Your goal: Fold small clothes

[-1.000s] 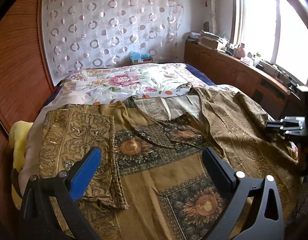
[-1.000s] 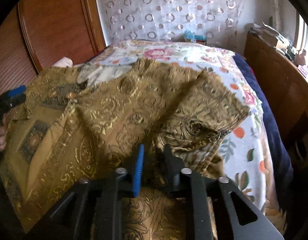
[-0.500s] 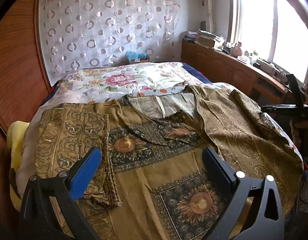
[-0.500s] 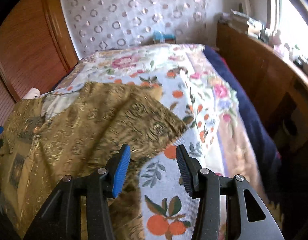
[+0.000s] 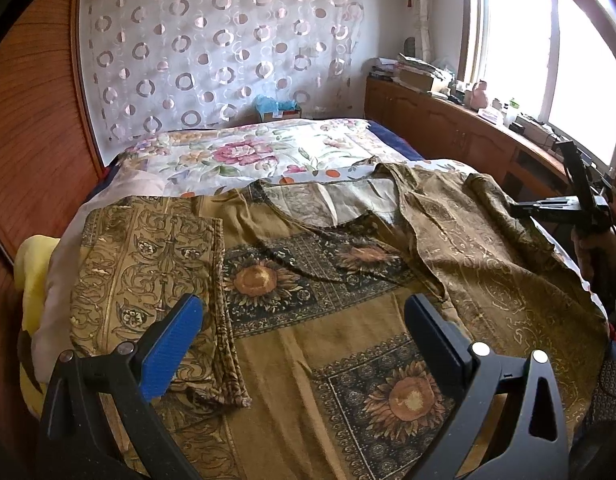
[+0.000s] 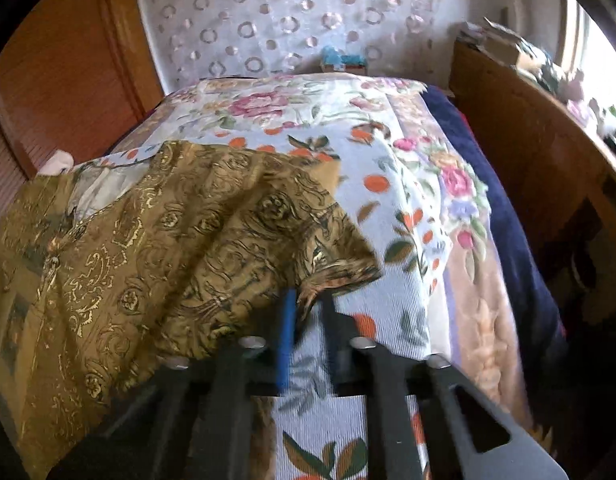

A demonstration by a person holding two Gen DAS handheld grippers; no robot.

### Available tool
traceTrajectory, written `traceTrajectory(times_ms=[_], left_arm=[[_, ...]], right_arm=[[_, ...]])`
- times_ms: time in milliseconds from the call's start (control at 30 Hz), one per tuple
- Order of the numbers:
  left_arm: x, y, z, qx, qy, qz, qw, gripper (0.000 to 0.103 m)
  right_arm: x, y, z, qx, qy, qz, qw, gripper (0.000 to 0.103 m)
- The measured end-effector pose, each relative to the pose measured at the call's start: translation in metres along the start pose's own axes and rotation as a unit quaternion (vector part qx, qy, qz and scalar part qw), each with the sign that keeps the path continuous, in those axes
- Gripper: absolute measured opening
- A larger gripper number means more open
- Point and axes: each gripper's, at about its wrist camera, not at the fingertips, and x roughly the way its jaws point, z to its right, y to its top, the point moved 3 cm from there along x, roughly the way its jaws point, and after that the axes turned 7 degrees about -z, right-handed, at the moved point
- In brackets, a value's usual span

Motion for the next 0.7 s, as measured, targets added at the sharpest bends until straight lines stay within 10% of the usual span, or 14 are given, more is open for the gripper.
traceTrajectory(times_ms=[400, 533, 700], left_arm=[[-0.008, -0.001, -0.016, -0.016, 0.019, 0.007, 0.9997, 0.102], [-0.01, -0.003, -0.02, -0.019, 0.022, 0.007, 0.9996, 0.102], [-0.01, -0.005, -0.029, -0.028, 0.028, 0.006, 0.9992, 0.102]], right_arm=[[-0.025, 0.037, -0.069, -0.087, 0.057, 0.061, 0.993, 0.007], [-0.03, 0.04, -0.079, -0.096, 0.071, 0.072, 0.99, 0.038], [-0.029, 0.033, -0.059, -0.081, 0.05, 0.078, 0.992, 0.044]])
